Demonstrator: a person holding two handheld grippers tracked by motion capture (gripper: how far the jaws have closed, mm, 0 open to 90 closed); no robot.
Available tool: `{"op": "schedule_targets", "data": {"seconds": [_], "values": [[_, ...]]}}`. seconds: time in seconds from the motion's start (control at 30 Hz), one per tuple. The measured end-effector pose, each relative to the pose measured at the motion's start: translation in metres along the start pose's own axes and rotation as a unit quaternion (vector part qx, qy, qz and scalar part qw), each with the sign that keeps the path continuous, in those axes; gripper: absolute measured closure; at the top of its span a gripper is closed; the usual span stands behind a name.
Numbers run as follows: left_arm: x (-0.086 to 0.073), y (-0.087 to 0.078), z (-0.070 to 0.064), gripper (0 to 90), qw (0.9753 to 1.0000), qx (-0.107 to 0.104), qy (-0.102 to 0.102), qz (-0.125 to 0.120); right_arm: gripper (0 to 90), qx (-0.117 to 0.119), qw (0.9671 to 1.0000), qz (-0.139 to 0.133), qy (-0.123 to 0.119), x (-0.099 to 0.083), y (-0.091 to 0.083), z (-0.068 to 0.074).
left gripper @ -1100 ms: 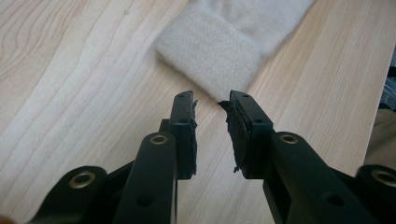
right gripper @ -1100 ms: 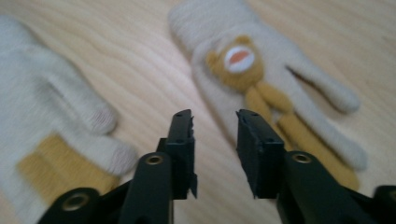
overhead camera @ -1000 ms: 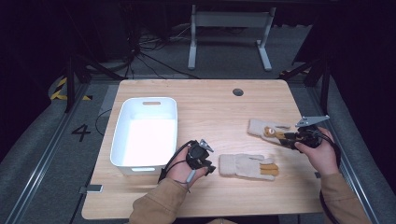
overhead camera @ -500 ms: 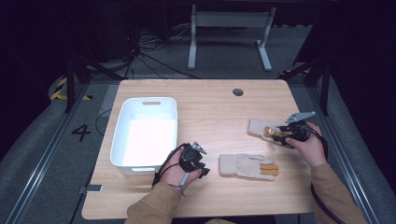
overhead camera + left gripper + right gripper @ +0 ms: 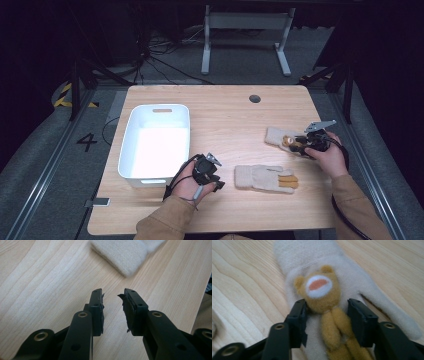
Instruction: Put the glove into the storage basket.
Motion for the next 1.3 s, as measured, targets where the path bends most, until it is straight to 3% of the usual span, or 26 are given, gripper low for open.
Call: {"op": "schedule_targets", "data": {"seconds": [0.13, 0.4, 0.63, 0.93, 1.3], "values": [[0.000, 0.000, 0.000, 69.7, 1.0000, 0.000, -0.001, 0.000, 66.5, 0.008, 0.9999, 0.008, 0.000, 0.000, -0.002, 0.004], [0.000, 0.000, 0.000, 69.6, 1.0000, -0.001, -0.001, 0.000, 76.6, 0.011, 0.9998, 0.013, 0.010, 0.001, -0.005, 0.007], [0.001, -0.002, 0.001, 69.6, 1.0000, -0.001, -0.004, -0.005, 78.7, 0.002, 1.0000, -0.009, 0.000, 0.008, -0.017, 0.011], [0.005, 0.000, -0.001, 69.3, 1.0000, -0.007, 0.004, -0.004, 78.9, -0.009, 0.9981, -0.046, -0.040, 0.027, -0.048, 0.029], [0.014, 0.000, -0.002, 68.9, 0.9998, -0.013, 0.012, -0.010, 78.9, 0.007, 0.9950, -0.064, -0.076, 0.037, -0.071, 0.056]]}}
Point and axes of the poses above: each handheld gripper's, and its own axes: y roughly forward along the jaws, x roughly out of its top, z roughly to its left, the point moved 4 cm from there along y, roughly forward along the jaws
